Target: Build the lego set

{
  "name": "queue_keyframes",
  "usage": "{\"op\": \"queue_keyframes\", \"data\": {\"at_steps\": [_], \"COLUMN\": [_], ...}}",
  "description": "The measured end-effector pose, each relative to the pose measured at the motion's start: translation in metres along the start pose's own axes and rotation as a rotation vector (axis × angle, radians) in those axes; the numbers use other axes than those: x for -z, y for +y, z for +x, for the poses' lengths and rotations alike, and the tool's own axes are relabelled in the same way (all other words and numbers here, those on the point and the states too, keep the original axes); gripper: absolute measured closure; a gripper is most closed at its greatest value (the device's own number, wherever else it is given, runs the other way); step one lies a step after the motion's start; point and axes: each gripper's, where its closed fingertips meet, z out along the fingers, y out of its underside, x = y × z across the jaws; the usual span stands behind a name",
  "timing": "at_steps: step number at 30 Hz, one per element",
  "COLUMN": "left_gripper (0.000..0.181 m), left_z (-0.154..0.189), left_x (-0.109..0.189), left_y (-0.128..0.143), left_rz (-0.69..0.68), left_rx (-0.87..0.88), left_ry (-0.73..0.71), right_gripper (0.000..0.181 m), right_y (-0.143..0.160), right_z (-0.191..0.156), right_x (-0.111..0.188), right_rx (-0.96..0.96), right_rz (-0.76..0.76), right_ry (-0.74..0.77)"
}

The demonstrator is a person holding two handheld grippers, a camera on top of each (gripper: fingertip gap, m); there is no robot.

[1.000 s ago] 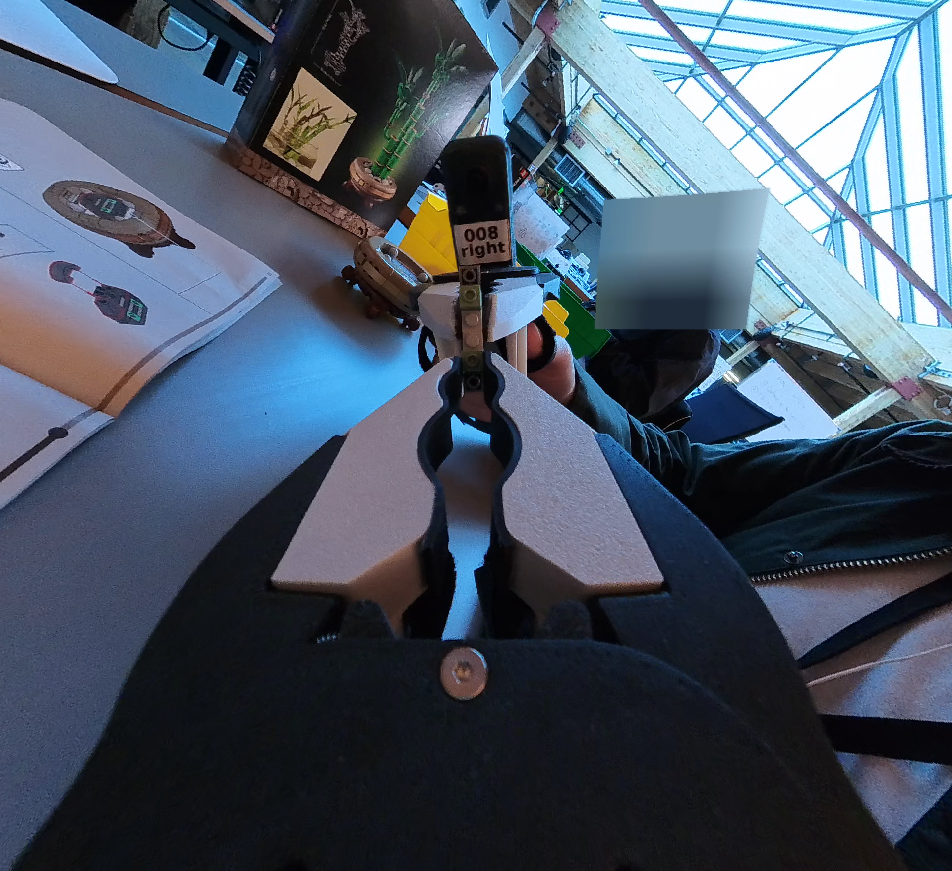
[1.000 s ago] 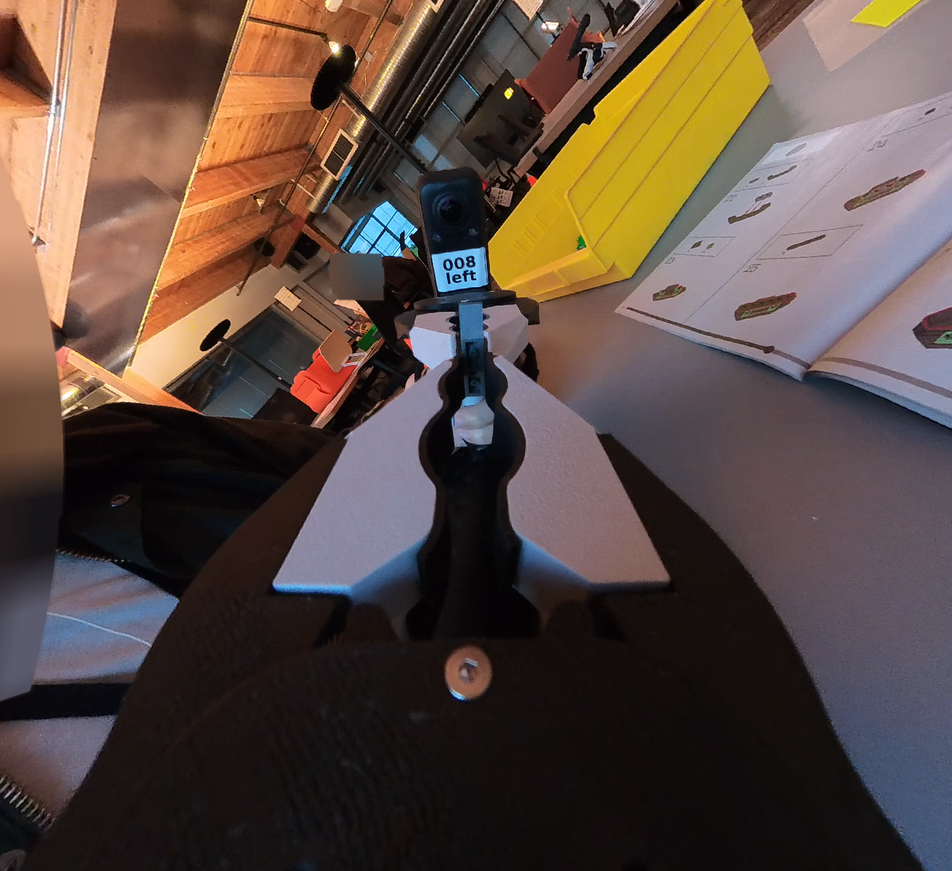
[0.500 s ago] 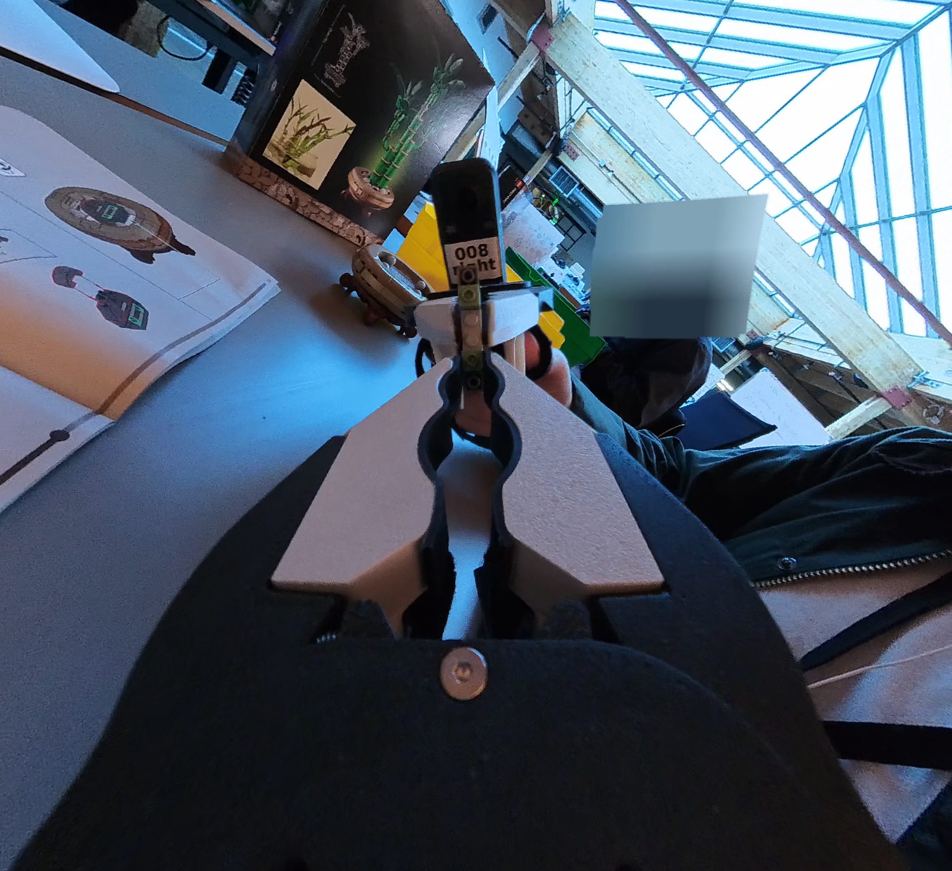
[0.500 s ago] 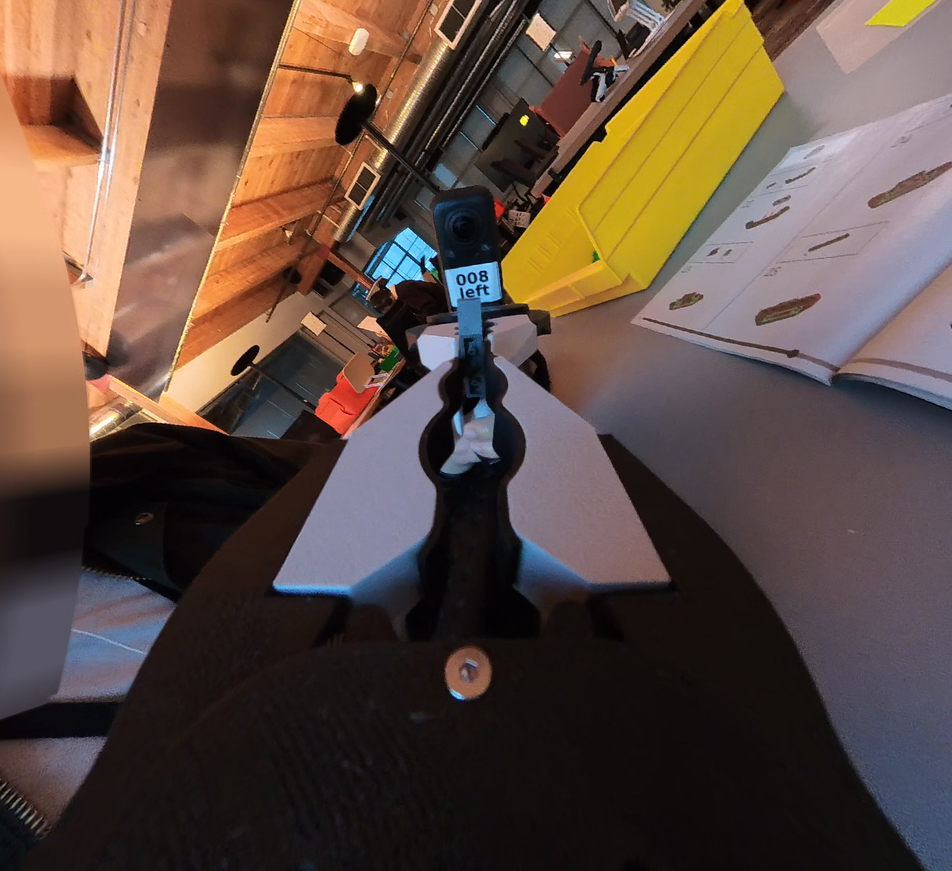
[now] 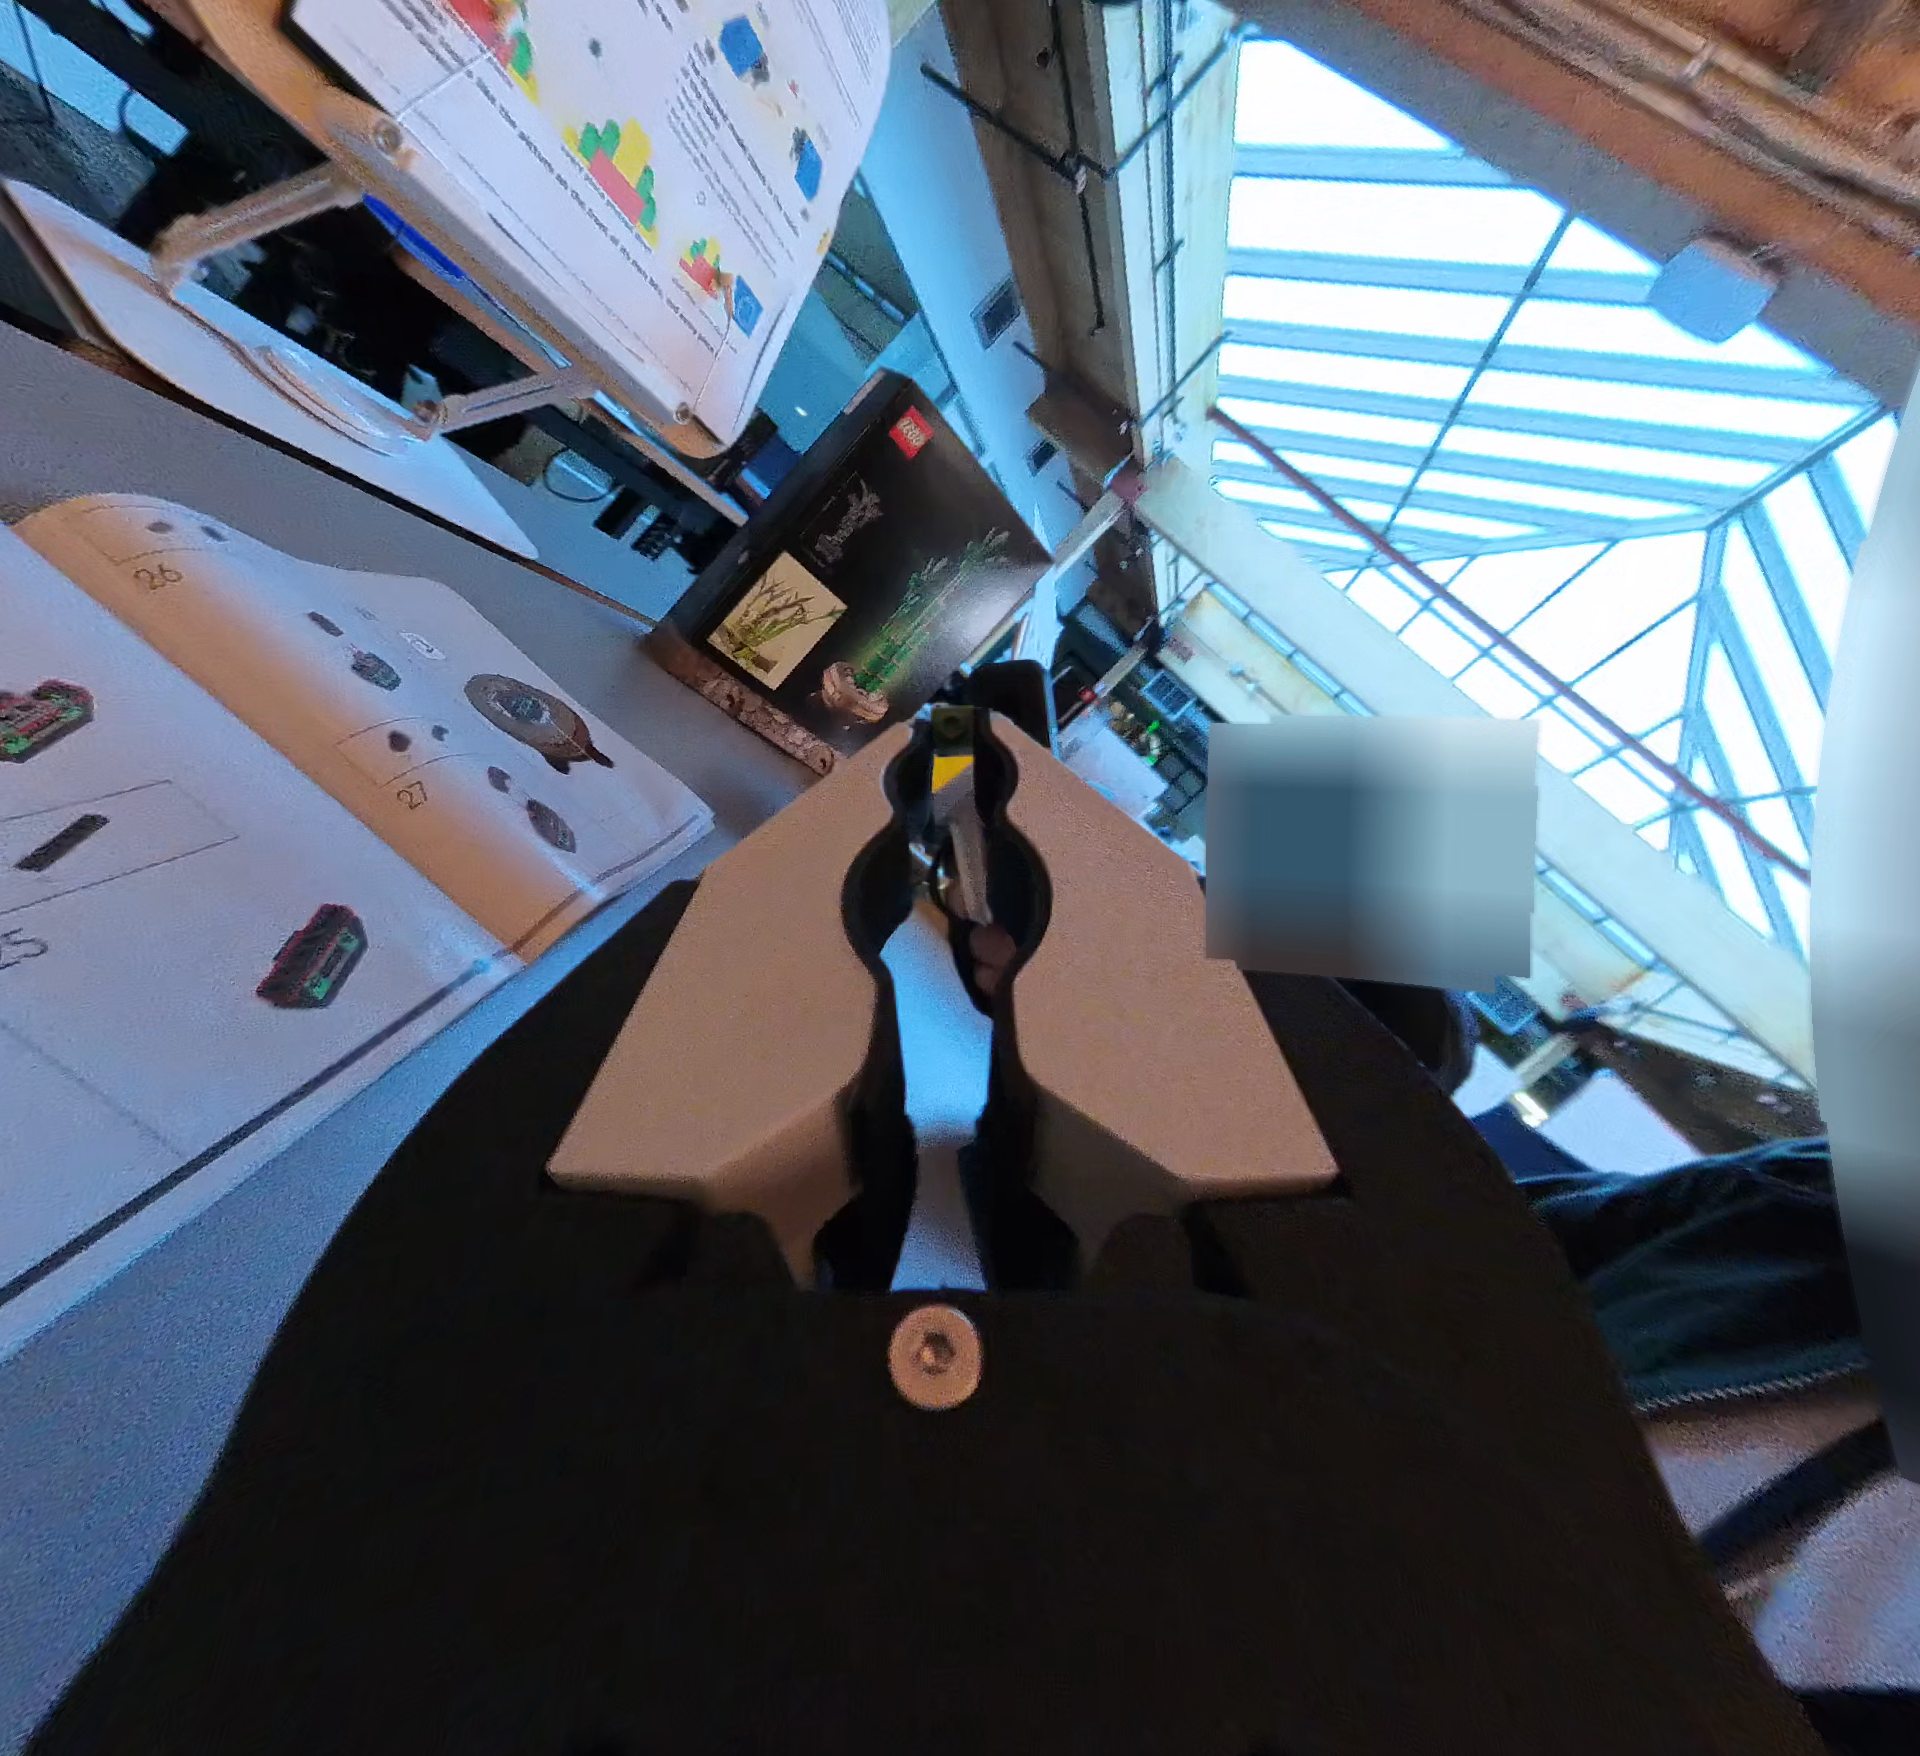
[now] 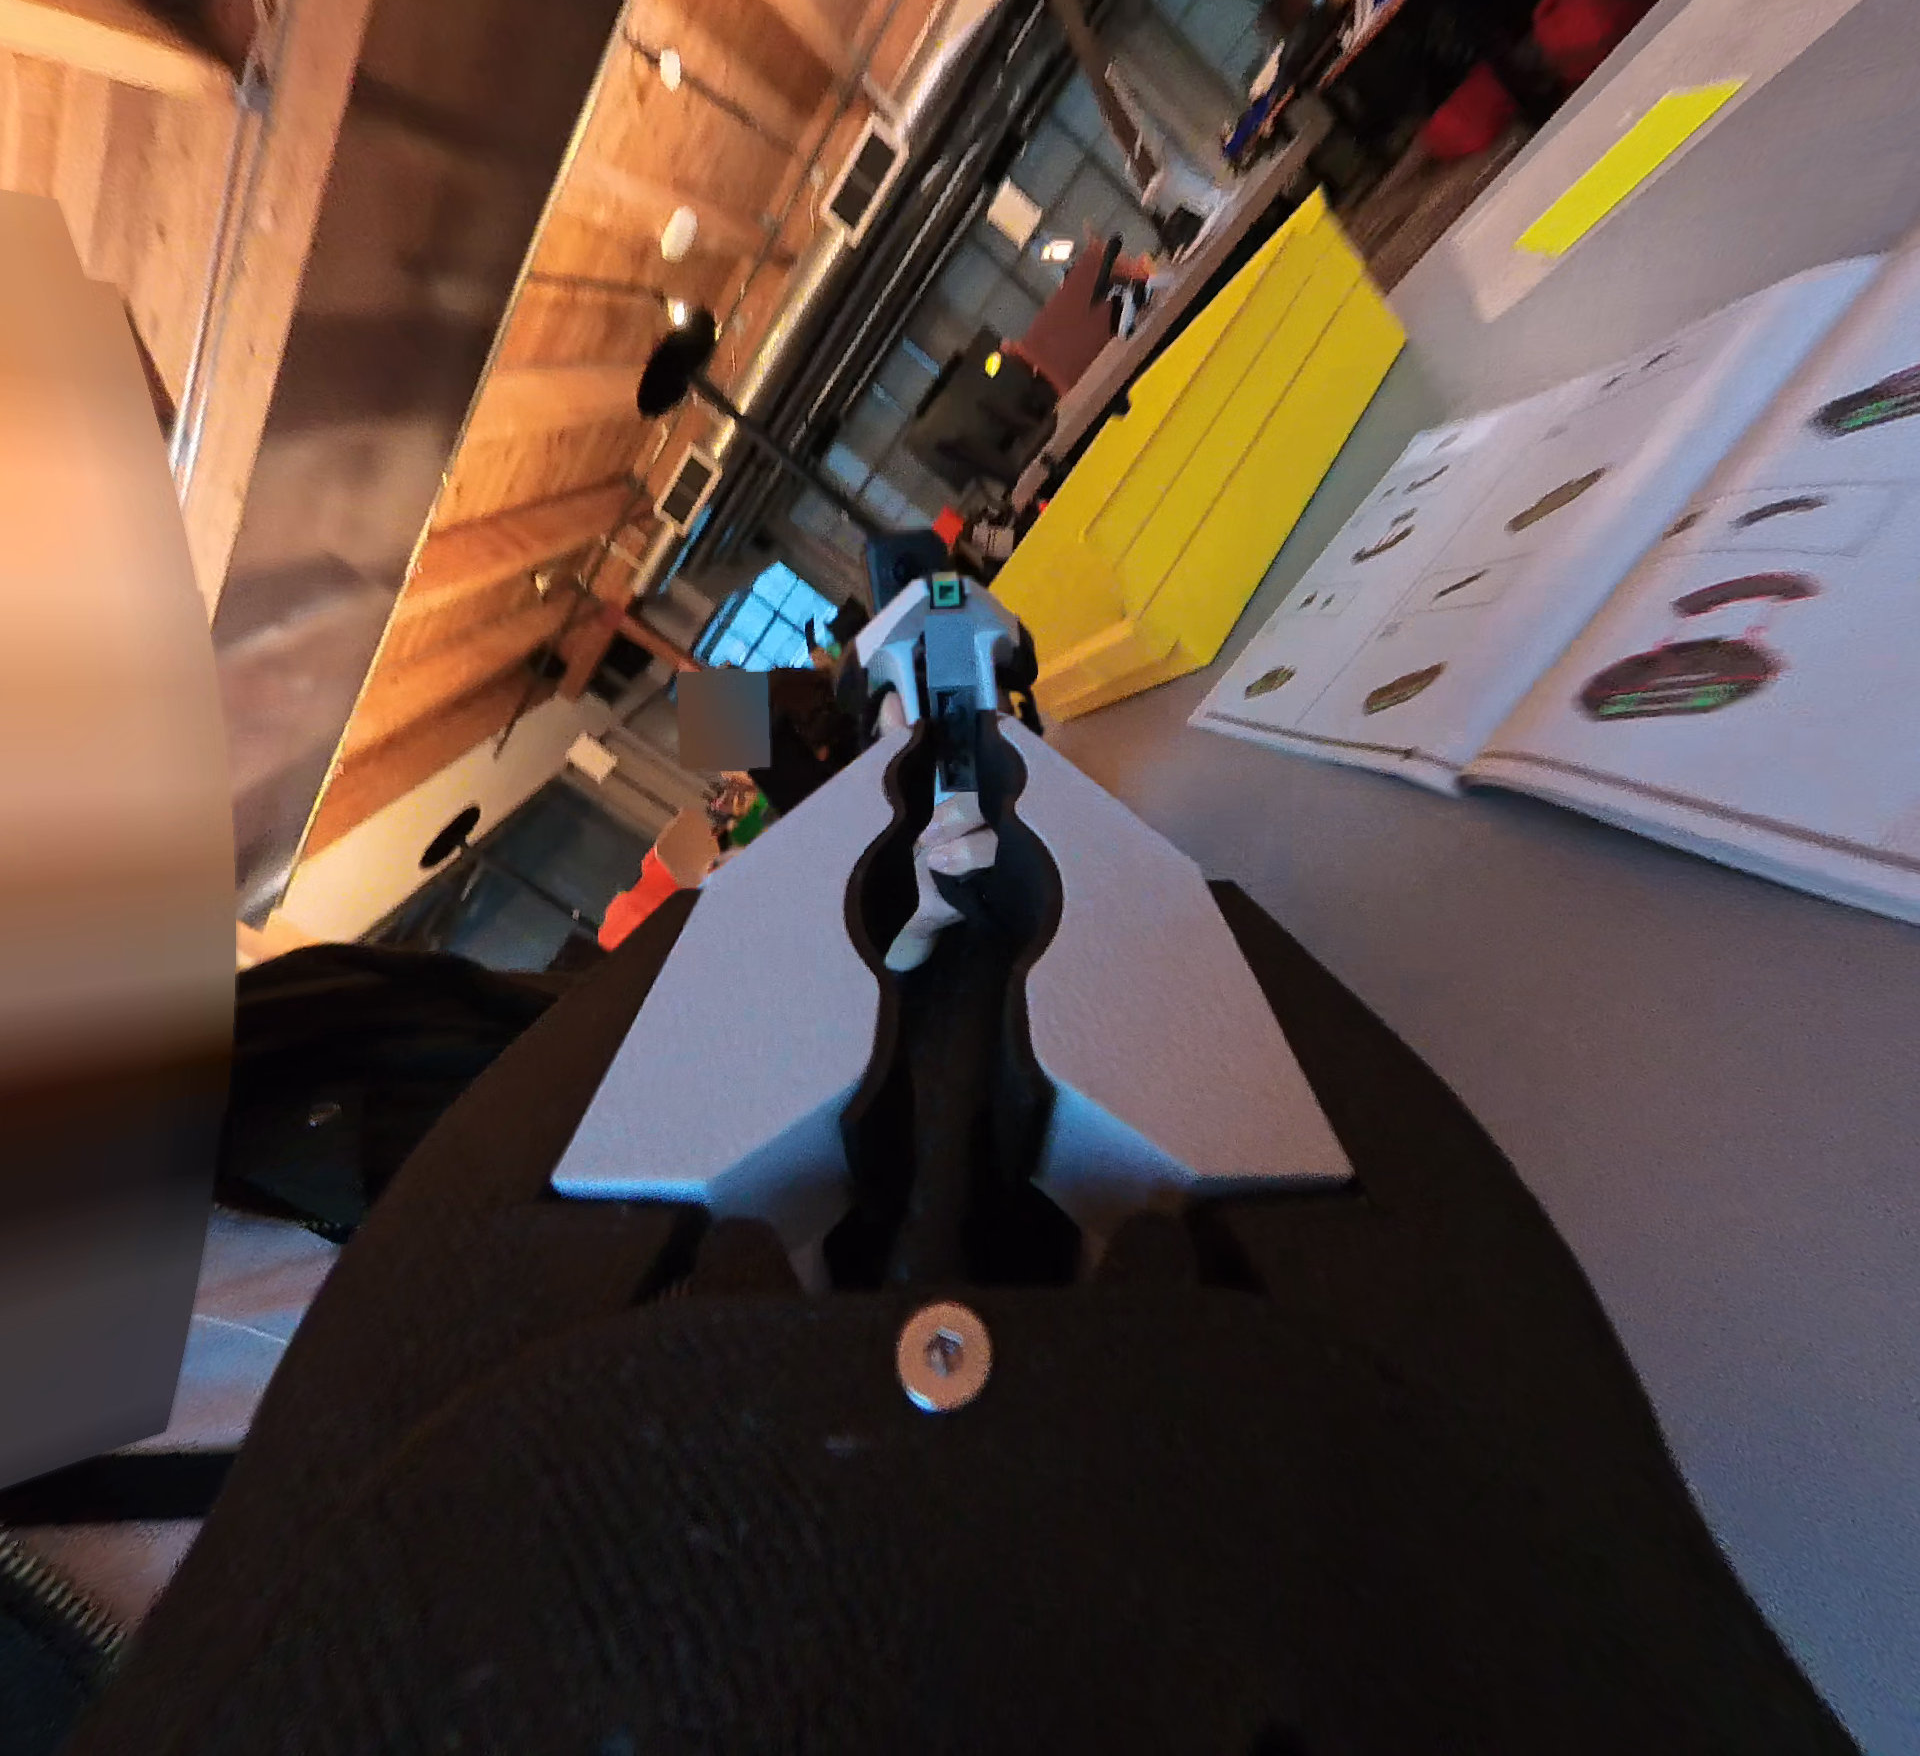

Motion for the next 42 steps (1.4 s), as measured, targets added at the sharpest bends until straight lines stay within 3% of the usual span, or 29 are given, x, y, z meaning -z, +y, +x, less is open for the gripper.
{"op": "queue_keyframes", "data": {"at_steps": [3, 7, 11, 13, 18, 24, 27, 30, 36, 42], "left_gripper": [0.176, 0.175, 0.175, 0.175, 0.175, 0.175, 0.174, 0.160, 0.146, 0.148], "left_z": [0.007, 0.026, 0.047, 0.040, -0.039, -0.082, -0.104, -0.120, -0.115, -0.109], "left_x": [-0.001, -0.011, 0.003, 0.024, 0.118, 0.179, 0.195, 0.204, 0.197, 0.188], "left_y": [0.014, 0.030, 0.025, 0.011, -0.045, -0.099, -0.115, -0.120, -0.129, -0.126], "left_rz": [-0.084, -0.159, -0.187, -0.226, -0.366, -0.475, -0.535, -0.552, -0.534, -0.511], "left_rx": [0.024, 0.024, 0.104, 0.048, -0.153, -0.121, -0.102, -0.042, -0.090, -0.014], "left_ry": [0.056, 0.150, 0.252, 0.153, -0.543, -0.851, -0.942, -0.979, -0.943, -0.843], "right_gripper": [0.176, 0.175, 0.175, 0.175, 0.175, 0.175, 0.175, 0.176, 0.175, 0.176], "right_y": [-0.010, 0.005, 0.015, 0.018, 0.018, 0.029, 0.032, 0.033, 0.034, 0.035], "right_z": [0.009, 0.015, 0.018, 0.021, 0.021, 0.027, 0.029, 0.031, 0.031, 0.030], "right_x": [0.013, 0.007, 0.001, 0.001, -0.001, -0.006, -0.007, -0.007, -0.007, -0.008], "right_rx": [0.005, -0.038, -0.056, -0.032, -0.013, -0.005, -0.007, 0.003, -0.001, 0.001], "right_rz": [0.007, -0.055, -0.094, -0.116, -0.127, -0.173, -0.188, -0.193, -0.194, -0.199], "right_ry": [0.029, 0.033, 0.034, 0.061, 0.064, 0.085, 0.093, 0.103, 0.099, 0.096]}}
